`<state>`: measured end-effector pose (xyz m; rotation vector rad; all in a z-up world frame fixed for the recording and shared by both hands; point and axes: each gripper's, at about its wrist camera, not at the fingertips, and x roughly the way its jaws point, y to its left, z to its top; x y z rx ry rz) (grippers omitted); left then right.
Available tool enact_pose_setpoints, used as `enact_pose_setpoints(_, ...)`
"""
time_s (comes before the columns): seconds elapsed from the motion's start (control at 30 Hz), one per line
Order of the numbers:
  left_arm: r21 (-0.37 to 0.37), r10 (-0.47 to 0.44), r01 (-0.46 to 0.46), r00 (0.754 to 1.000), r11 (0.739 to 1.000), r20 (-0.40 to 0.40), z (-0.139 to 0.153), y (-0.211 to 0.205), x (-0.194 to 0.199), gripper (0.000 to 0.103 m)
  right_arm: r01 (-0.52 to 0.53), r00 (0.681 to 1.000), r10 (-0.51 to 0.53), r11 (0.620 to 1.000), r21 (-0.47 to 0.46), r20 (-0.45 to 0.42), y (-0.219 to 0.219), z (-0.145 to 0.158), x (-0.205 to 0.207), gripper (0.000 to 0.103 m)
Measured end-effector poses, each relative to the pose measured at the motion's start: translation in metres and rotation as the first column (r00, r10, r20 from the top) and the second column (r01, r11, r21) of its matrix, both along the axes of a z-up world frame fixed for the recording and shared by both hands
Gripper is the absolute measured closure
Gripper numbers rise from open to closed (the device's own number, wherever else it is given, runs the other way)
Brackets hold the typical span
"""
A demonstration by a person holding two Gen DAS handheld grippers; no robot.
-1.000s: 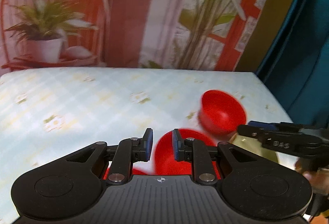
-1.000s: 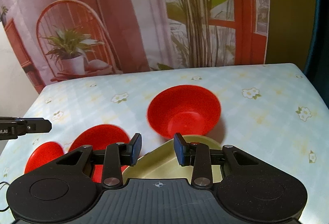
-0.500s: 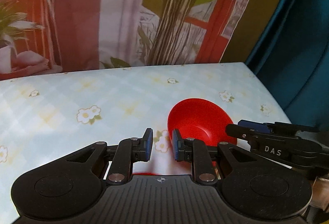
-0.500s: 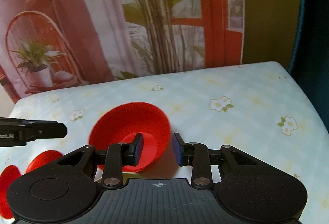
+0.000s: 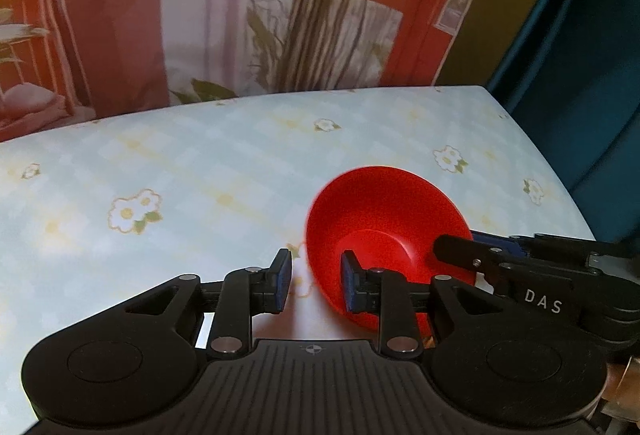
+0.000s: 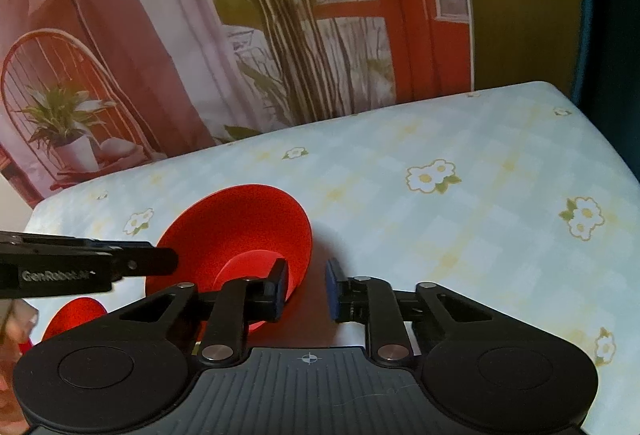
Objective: Organize plates and bowls
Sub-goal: 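Lift the red bowl with both grippers and tilt it up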
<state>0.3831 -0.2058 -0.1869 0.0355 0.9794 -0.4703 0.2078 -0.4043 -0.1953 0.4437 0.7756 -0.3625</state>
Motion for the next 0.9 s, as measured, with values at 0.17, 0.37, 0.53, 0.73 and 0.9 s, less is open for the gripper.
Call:
enact_pose_setpoints(0.17, -0.001, -0.005, 0.005, 1.000, 1.000, -0.003, -0.004, -0.006, 0.001, 0.082, -0.010, 1.000, 0.010, 1.000, 0.015, 0.009, 0.000, 0.000, 0.001, 0.093)
enact_pose_setpoints(0.37, 0.015, 0.010, -0.011, 1.000, 1.000, 0.010, 0.002, -0.005, 0.003, 0.088, 0.007, 0.999, -0.009, 0.999, 0.037, 0.049, -0.005, 0.004, -0.003, 0.094)
enact_pose_setpoints(0.53, 0.032, 0.003, -0.005, 0.998, 0.999, 0.069, 0.017, -0.006, -0.003, 0.088, 0.011, 0.996, -0.013, 1.000, 0.020, 0.092, -0.001, 0.010, -0.005, 0.094)
enact_pose_setpoints(0.73, 0.044, -0.005, 0.000, 0.995, 0.999, 0.103, 0.030, -0.004, -0.012, 0.088, 0.015, 0.990, -0.018, 1.000, 0.020, 0.138, 0.003, 0.020, -0.012, 0.094)
enact_pose_setpoints(0.9, 0.046, -0.007, 0.001, 0.992, 0.999, 0.128, 0.042, 0.000, -0.019, 0.088, 0.011, 0.988, -0.014, 1.000, 0.017, 0.154, 0.008, 0.029, -0.015, 0.094)
